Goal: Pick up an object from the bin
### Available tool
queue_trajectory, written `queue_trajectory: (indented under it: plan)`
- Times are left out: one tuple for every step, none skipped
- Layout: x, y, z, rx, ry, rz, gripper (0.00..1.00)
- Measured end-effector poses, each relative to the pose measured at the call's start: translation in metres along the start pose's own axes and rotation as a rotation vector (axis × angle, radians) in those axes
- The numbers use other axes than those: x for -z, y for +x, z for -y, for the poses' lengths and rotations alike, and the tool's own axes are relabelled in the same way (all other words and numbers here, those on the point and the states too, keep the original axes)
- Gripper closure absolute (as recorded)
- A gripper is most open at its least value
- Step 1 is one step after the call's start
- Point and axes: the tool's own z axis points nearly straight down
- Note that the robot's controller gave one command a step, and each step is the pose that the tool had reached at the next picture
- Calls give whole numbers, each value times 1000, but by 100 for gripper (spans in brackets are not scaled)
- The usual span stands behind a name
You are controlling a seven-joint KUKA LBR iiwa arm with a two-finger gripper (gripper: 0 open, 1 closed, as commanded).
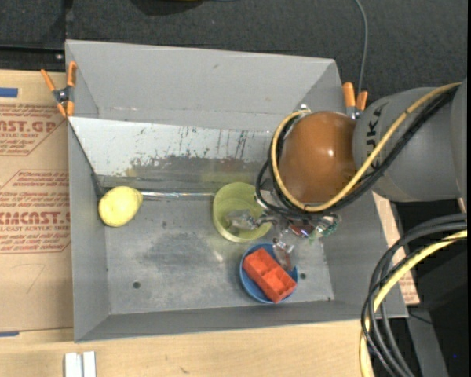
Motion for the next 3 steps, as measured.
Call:
queue_trajectory:
  plan:
    - [0, 28, 6, -519, 1, 6, 0]
    - [5, 3, 3, -108, 7, 12, 100]
    - [5, -1, 2, -10, 6, 9, 100]
